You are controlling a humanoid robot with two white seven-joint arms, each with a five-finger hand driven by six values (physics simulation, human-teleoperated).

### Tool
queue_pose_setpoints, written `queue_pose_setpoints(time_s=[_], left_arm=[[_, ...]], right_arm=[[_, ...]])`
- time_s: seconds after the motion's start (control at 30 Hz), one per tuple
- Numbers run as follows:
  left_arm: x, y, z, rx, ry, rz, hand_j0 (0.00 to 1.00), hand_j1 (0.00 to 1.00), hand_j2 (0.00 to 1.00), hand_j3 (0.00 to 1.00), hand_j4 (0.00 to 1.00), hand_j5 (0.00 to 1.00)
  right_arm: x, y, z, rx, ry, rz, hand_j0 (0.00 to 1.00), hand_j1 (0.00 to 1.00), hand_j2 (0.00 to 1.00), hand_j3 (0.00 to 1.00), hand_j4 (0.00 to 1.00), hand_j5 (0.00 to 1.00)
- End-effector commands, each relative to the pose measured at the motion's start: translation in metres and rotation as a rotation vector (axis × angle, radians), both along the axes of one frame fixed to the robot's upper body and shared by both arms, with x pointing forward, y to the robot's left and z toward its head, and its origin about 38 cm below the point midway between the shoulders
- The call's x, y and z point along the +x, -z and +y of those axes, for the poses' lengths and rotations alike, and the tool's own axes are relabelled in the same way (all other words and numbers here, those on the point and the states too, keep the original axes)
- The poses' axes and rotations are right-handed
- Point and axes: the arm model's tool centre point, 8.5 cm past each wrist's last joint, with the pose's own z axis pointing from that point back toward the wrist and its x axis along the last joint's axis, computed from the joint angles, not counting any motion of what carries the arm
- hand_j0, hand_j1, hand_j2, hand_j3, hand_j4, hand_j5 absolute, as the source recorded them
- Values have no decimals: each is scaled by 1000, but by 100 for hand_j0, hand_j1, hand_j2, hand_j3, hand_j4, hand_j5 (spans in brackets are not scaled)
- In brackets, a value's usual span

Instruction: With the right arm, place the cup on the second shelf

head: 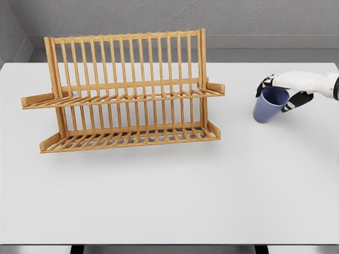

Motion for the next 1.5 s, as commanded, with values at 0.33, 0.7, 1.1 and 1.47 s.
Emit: queue_pose_setpoints(time_s=[0.33, 0.7, 1.1, 1.47], left_arm=[[0, 0, 0, 0, 0, 0, 100, 100, 100, 100, 100, 100], [0, 0, 0, 0, 0, 0, 100, 100, 100, 100, 100, 100], [0, 0, 0, 0, 0, 0, 100, 100, 100, 100, 100, 100], [0, 0, 0, 0, 0, 0, 100, 100, 100, 100, 100, 100]], right_arm=[[8, -41, 0, 1, -7, -85, 56, 56, 56, 56, 56, 56], [11, -76, 6, 19, -28, -171, 56, 56, 56, 56, 56, 56], [-1, -127, 22, 62, -84, -312, 56, 56, 56, 56, 56, 56], [-30, -162, 64, 54, -234, -425, 56, 56, 56, 56, 56, 56]])
